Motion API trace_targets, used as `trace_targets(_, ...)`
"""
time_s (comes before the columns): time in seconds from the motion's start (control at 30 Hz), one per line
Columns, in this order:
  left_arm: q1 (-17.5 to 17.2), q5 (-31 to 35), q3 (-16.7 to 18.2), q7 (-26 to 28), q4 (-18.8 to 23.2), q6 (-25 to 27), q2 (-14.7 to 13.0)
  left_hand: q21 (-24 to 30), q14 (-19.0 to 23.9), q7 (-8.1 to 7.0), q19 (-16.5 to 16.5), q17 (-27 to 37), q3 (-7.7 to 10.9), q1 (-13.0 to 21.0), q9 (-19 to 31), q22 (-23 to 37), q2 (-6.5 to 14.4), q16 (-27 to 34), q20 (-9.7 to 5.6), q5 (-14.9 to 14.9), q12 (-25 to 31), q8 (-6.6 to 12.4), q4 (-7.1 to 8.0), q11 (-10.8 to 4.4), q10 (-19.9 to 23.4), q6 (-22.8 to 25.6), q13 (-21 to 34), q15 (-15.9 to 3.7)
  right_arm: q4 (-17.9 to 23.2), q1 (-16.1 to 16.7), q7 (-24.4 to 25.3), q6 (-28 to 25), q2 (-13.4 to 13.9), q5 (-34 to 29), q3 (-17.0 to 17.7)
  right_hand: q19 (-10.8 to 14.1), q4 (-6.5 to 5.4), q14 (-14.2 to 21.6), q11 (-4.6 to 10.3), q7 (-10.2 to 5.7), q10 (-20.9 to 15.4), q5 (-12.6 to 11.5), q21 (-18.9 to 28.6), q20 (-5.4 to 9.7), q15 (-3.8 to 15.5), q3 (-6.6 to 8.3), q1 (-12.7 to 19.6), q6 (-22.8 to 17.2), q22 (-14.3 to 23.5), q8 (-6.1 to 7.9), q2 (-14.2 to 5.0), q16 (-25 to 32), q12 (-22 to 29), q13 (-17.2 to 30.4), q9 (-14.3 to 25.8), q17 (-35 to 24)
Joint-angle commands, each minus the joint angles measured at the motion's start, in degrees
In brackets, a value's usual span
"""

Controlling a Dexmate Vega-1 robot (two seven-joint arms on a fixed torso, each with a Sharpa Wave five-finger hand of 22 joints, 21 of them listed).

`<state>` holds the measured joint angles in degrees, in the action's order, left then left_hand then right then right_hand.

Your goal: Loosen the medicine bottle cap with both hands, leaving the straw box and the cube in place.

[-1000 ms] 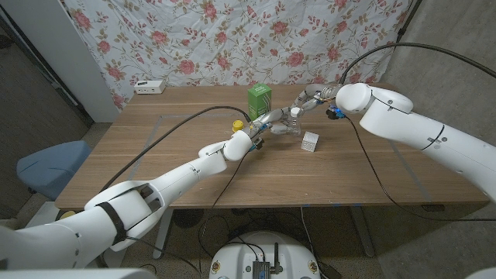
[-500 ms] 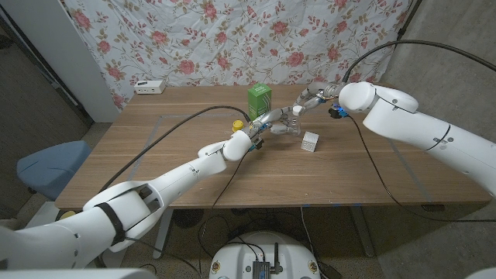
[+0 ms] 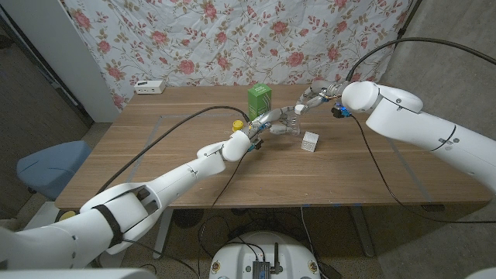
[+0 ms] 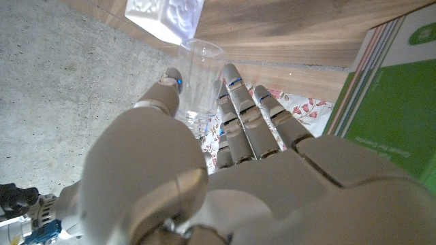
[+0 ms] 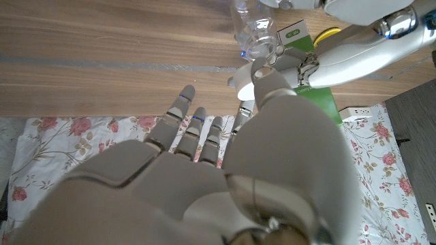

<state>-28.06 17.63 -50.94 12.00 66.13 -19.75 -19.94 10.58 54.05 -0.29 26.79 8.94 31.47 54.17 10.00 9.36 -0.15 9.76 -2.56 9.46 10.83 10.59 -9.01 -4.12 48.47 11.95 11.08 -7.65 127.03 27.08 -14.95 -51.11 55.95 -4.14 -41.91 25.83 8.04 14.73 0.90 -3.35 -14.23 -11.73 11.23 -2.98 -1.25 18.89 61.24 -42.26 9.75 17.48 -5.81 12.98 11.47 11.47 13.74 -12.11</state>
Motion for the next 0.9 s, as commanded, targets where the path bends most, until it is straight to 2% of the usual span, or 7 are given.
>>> trace_targets(0.03, -1.1, 0.3, 0.7, -0.3, 2.7, 0.7, -1.3, 0.1, 0.4, -0.05, -0.2, 0.3, 0.29, 0.1, 0.1, 0.1, 0.7, 0.2, -2.97, 0.5, 0.4, 0.14, 0.17, -4.35, 4.6, 0.3, 0.1, -3.97, 1.5, -0.1, 1.1, -2.1, 0.7, 0.0, -0.2, 0.6, -0.26, 0.0, -0.66, 1.50, -0.3, 0.2, 0.4, -0.13, -0.44, -0.40, -0.7, -1.3, 0.2, 0.02, 0.29, 0.5, 0.1, 0.2, 0.2, -0.2)
trace_targets(0.3, -2.5, 0.3, 1.5, -0.6, 5.7, 1.8, -2.6, 0.1, 0.5, -0.11, -0.2, 0.3, 0.27, 0.0, 0.1, 0.1, 0.7, 0.2, -2.98, 0.5, 0.4, 0.17, 0.22, -4.35, 4.6, 0.4, 0.1, -3.97, 2.8, 0.3, 2.4, -4.1, 1.3, 0.1, 0.0, 0.7, -0.55, 0.1, -0.48, 1.50, -0.4, 0.4, 0.4, -0.16, -0.48, -0.96, -1.8, -1.5, 0.2, 0.06, 0.57, 0.5, 0.1, 0.2, 0.3, -0.2)
trace_targets(0.33, -2.7, 0.4, 1.6, -0.8, 6.1, 2.0, -2.8, 0.1, 0.5, -0.11, -0.2, 0.3, 0.27, 0.0, 0.1, 0.1, 0.7, 0.2, -2.99, 0.5, 0.4, 0.17, 0.23, -4.36, 4.6, 0.4, 0.1, -3.96, 2.9, 0.3, 2.7, -4.7, 1.2, 0.0, 0.0, 0.7, -0.55, 0.1, -0.83, 1.52, -0.5, 0.4, 0.4, -0.20, -0.47, -1.03, -1.9, -1.6, 0.2, 0.08, 0.61, 0.5, 0.1, 0.2, 0.3, -0.2)
trace_targets(0.9, -4.8, 0.4, 3.4, -2.0, 10.5, 2.1, -5.8, 0.0, 0.4, -0.08, -0.3, 0.3, 0.36, -0.1, 0.1, 0.1, 0.8, 0.1, -2.92, 0.5, 0.4, 0.13, 0.27, -4.45, 4.6, 0.4, 0.1, -4.02, 5.3, 0.0, 6.6, -11.3, 1.5, -0.1, -1.3, 1.6, -0.97, 0.6, -1.20, 1.90, -0.9, 0.9, 0.6, -0.24, -0.59, -2.24, -4.1, -2.1, 0.2, 0.27, 1.54, 0.6, 0.2, 0.2, 0.6, -0.1)
